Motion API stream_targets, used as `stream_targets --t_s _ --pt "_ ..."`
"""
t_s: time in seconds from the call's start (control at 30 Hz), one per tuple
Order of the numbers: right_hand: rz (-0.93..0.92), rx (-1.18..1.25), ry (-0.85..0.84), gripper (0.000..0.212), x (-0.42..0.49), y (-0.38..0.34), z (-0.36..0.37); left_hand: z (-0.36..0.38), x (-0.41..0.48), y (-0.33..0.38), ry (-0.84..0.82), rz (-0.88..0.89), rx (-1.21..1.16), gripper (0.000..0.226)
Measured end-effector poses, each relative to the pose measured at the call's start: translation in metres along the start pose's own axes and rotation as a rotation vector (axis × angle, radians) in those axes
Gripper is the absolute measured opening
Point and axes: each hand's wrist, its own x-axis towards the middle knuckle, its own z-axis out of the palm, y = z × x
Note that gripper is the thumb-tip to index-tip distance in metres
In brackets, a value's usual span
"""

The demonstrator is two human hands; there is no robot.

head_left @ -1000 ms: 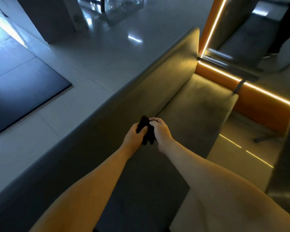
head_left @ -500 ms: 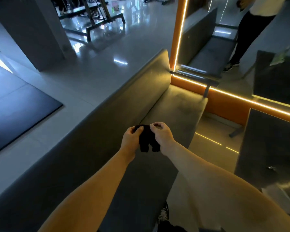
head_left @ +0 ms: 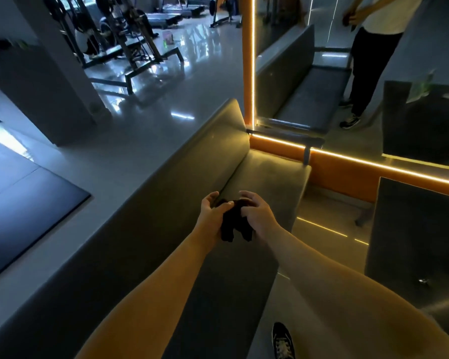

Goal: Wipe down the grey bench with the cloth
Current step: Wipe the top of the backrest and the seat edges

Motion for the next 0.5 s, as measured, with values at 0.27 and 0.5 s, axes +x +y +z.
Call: stream_targets --t_s 0.27,0.5 --pt "-0.042 -0.085 0.071 0.028 0.085 -0.058 -0.078 0.085 0.095 0.012 0.130 0.190 0.369 0.027" --pt "-0.065 -0.175 0.219 0.012 0.142 -0.080 -0.103 0.120 0.139 0.033 -0.096 0.180 0.462 0.028"
